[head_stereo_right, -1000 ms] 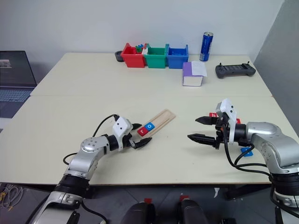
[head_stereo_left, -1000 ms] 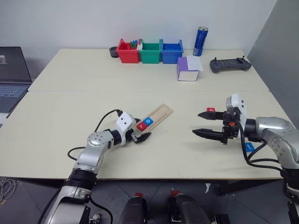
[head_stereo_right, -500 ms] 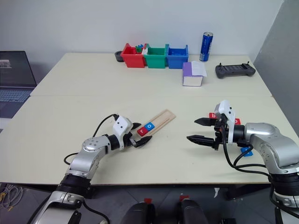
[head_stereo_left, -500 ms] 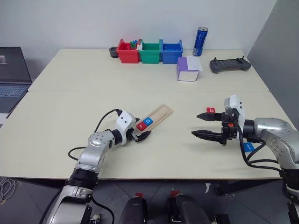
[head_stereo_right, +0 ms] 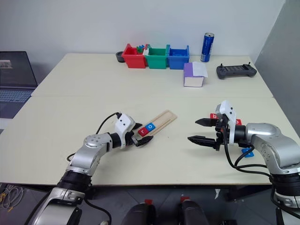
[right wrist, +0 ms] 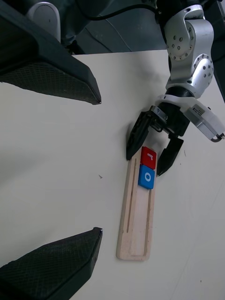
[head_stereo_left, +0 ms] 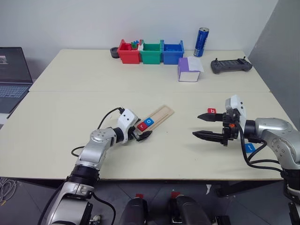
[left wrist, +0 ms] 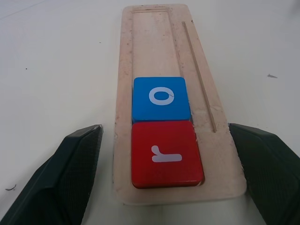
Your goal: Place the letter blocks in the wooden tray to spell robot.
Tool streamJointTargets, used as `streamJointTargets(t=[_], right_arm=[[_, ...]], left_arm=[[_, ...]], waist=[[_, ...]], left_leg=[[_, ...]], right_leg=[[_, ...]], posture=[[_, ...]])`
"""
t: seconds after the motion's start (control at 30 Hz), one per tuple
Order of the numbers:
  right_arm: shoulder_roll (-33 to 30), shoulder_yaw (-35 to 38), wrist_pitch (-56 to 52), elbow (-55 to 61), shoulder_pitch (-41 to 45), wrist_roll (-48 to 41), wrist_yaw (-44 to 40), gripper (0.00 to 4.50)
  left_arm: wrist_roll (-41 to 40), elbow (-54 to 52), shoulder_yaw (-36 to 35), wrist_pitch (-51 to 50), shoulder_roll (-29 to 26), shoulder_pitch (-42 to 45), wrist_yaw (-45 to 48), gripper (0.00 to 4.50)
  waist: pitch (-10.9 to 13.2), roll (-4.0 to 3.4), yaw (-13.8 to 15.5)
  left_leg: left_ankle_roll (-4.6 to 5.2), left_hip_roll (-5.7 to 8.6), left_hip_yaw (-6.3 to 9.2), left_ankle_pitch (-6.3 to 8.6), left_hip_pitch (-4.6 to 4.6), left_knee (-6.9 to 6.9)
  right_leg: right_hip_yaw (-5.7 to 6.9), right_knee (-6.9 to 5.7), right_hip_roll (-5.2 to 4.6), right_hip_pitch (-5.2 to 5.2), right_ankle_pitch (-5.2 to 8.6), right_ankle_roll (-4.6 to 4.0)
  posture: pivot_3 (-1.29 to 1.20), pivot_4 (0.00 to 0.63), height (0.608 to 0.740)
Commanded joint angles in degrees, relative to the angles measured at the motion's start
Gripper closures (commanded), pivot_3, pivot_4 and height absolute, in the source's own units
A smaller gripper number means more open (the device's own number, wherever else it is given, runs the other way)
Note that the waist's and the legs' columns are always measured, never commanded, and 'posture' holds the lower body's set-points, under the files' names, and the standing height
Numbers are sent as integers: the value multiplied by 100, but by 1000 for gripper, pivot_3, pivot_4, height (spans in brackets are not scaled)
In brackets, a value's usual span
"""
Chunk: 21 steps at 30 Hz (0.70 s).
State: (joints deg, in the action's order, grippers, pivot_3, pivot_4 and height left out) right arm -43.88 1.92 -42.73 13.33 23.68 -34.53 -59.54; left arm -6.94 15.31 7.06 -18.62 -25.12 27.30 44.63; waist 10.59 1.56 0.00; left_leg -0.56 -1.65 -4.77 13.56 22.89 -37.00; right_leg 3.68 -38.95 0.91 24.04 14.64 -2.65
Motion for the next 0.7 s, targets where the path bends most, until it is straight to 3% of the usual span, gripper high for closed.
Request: streamJointTargets(t=[0.03,0.07,0.23,0.47,0.7], right_arm=[[-51,73,114,135,14,-10,-14,34],[-50,75,117,136,11,-10,-10,34],[-45,82,141,117,16,-3,3,0],[-176,153,158,113,-20,4,-63,0],[-1276,103,607,168,-661,445,-719,0]], left_arm=[[144,55,159,-157,-63,-31,65,0],[132,47,162,-164,-64,-33,90,0],[212,71,212,-126,-97,-87,117,1086],[187,135,295,141,-159,-66,376,1107],[-78,276,486,805,-329,226,1685,1107]], waist=[[0,0,0],[-1,1,0],[-1,2,0],[-2,2,-1],[-1,3,14]], left_leg=[[0,0,0,0,0,0],[0,0,0,0,0,0],[0,0,0,0,0,0],[0,0,0,0,0,1],[1,2,-1,1,6,4]], right_leg=[[0,0,0,0,0,0],[0,0,0,0,0,1],[-1,0,0,0,0,1],[-1,0,0,0,0,1],[0,12,-1,2,0,0]], posture=[[0,150,740],[0,150,740],[0,150,740],[0,150,740],[0,150,740]])
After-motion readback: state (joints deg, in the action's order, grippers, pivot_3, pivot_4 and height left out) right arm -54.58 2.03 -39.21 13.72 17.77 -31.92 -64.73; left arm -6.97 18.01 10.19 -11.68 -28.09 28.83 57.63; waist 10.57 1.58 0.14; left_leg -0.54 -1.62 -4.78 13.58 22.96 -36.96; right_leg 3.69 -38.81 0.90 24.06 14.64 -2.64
